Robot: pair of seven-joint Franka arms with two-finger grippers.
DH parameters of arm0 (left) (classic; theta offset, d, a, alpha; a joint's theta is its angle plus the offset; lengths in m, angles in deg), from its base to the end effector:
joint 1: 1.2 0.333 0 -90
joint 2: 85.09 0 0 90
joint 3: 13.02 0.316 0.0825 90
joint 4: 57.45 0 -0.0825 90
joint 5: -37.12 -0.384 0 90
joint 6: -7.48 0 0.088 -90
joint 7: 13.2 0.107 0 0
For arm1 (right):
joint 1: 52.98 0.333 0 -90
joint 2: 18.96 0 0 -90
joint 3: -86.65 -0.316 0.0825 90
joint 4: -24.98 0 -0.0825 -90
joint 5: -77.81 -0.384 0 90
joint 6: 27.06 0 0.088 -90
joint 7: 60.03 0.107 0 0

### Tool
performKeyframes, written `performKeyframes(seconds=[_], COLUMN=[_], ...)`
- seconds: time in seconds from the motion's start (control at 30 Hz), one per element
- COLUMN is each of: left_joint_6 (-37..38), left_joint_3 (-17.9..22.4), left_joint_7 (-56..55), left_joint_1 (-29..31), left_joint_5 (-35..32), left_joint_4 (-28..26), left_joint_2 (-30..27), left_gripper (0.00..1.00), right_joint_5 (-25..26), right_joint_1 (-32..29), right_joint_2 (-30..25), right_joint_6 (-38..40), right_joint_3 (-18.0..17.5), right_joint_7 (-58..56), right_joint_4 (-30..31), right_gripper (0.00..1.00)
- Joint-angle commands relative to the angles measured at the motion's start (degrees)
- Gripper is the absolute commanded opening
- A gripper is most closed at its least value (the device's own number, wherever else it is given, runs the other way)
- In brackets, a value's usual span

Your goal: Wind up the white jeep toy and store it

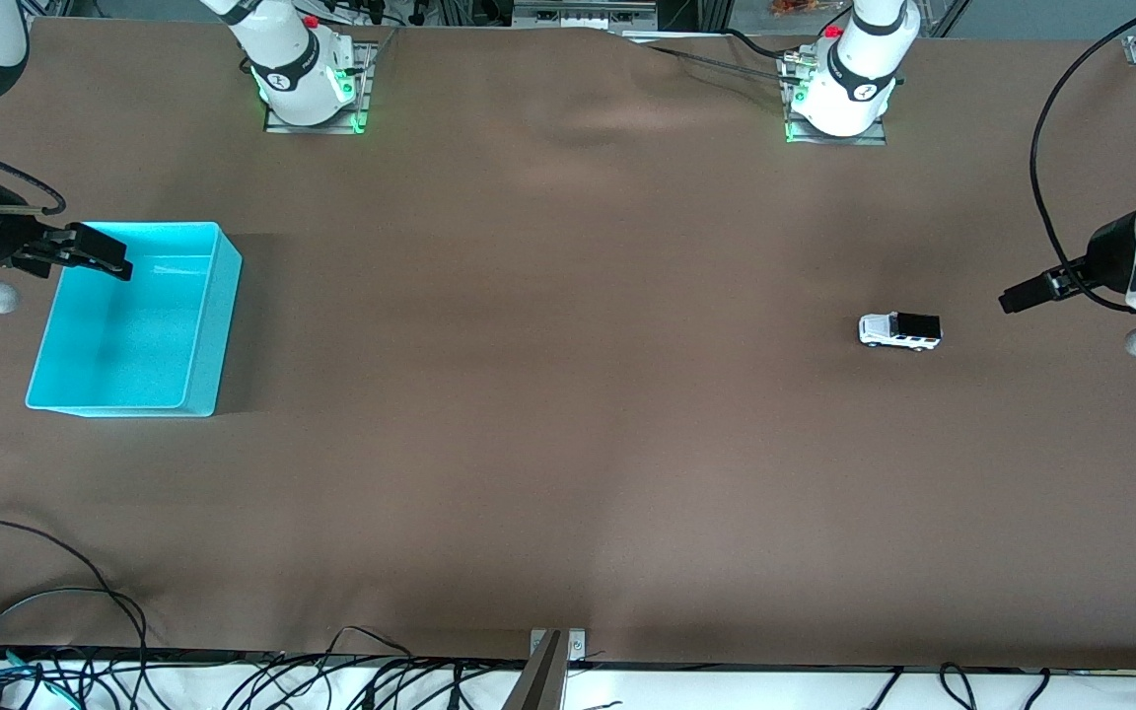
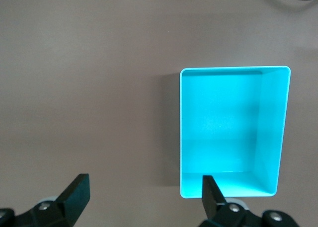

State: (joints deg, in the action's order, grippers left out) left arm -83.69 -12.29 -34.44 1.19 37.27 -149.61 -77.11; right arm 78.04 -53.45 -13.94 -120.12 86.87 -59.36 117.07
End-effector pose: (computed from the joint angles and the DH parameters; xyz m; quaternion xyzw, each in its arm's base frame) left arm 0.5875 0.0313 0.5287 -0.9745 -0.2105 0.0773 0.0119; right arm 0.5813 -0.0073 0.5620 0.9993 -0.0117 -0.0353 0.0022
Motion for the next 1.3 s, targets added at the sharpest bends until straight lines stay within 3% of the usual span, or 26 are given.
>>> performKeyframes(seconds=[0.0,0.47,1.03,1.07,1.27], left_joint_6=[0.5,-1.9,-22.9,-27.6,-34.0], left_joint_3=[-0.3,-0.2,-0.2,-0.2,-0.2], left_joint_7=[-11.4,-34.1,-54.3,-56.7,-60.1], left_joint_1=[0.1,1.4,2.6,3.1,3.2], left_joint_5=[-0.1,-0.1,-0.5,-0.5,-0.5], left_joint_4=[-1.5,-6.4,-24.2,-27.9,-32.9], left_joint_2=[0.1,0.7,-0.4,-0.4,-0.3], left_gripper=[1.00,1.00,1.00,1.00,1.00], right_joint_5=[-1.1,-1.1,-1.1,-1.1,-1.1], right_joint_1=[-0.2,-0.1,-0.1,-0.1,-0.1], right_joint_2=[0.6,0.6,0.6,0.6,0.6], right_joint_6=[0.2,0.2,0.2,0.2,0.2], right_joint_3=[0.1,0.1,0.1,0.1,0.1], right_joint_7=[0.1,0.1,0.1,0.1,0.0], right_joint_4=[-1.3,-1.3,-1.3,-1.3,-1.3], right_gripper=[1.00,1.00,1.00,1.00,1.00])
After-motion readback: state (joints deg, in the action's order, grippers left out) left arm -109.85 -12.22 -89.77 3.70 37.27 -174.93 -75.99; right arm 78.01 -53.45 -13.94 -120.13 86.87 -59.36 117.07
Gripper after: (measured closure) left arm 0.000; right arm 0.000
